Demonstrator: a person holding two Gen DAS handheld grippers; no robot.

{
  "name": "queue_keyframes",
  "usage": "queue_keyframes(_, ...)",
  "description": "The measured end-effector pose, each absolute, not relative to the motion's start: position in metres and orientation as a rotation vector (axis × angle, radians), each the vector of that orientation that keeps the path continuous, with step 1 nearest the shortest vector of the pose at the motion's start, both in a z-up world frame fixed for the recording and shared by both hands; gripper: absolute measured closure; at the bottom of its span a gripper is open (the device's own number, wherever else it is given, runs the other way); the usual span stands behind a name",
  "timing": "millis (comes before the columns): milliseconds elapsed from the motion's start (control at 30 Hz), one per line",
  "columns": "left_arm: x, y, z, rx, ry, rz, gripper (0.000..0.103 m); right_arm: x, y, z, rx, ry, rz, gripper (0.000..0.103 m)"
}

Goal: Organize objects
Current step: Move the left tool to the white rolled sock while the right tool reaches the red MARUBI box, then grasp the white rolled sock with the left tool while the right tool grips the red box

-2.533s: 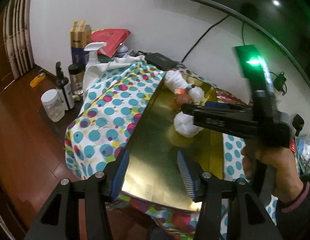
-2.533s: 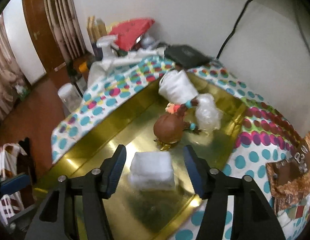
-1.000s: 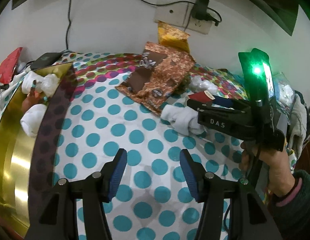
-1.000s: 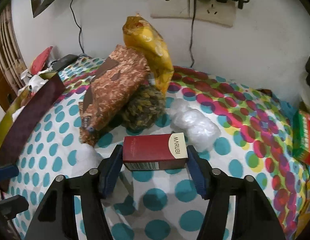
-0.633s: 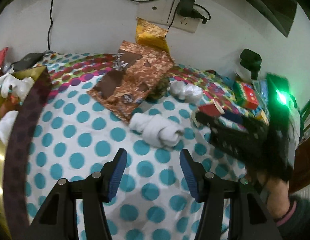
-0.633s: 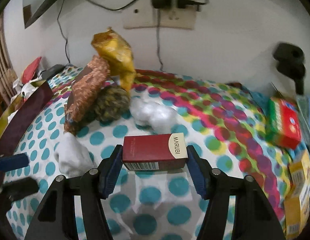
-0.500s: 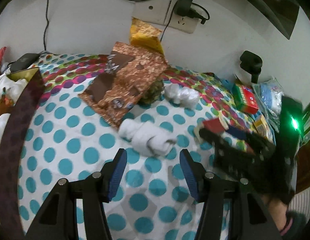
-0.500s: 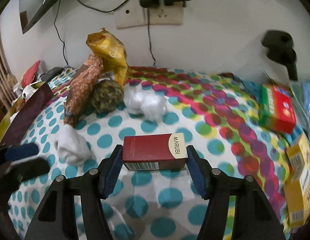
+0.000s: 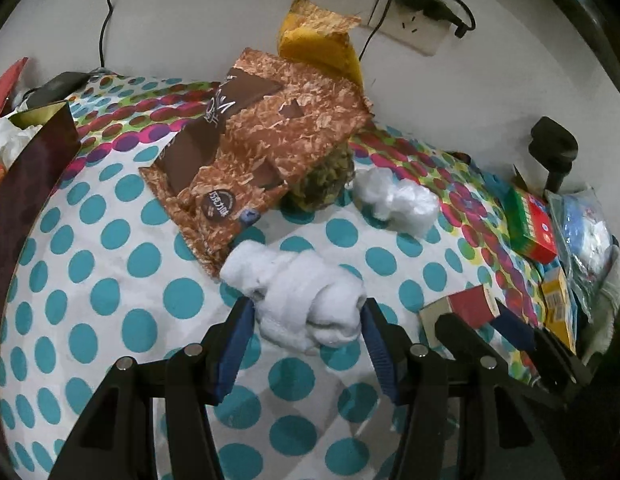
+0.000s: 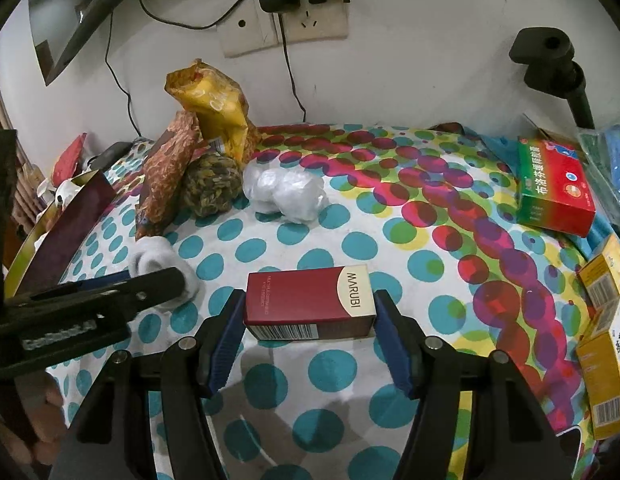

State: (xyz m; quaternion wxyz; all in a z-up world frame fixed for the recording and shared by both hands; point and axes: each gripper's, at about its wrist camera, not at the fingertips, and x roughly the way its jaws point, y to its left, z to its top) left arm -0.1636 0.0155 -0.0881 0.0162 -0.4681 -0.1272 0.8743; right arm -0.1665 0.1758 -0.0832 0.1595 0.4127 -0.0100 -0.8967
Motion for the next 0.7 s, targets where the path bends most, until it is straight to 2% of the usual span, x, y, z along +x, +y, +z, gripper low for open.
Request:
queue_keyframes(133,-0.162,0.018,-0.087,-1.385,-0.364,2.785,0.047,-0.167,0.175,-0.085,1.189,-0.024,-2.557,0.042)
queue_keyframes(200,-0.162,0.018,-0.087,-1.366,-0.336,2.797,0.060,-0.167,0.174,-0.085,1.193,-0.023,-2.555,0.042)
queue_keyframes(367,-0.161,0.020,-0.084,-1.356,-0.283,2.782,0.070,-0.168,0.173,-0.086,1.202,-0.013,-2.551,0.041)
queue_keyframes(500,-0.154,0.021,-0.078,-1.337,-0.262,2.758,0.072,-0.168,0.173,-0.086,1.203,-0.012,-2.551,0.041)
queue_keyframes(700,-0.136,0.024,-0.058,-1.253,-0.130,2.794,0.072,-0.169,0.173,-0.086,1.203,-0.003,-2.554,0.041)
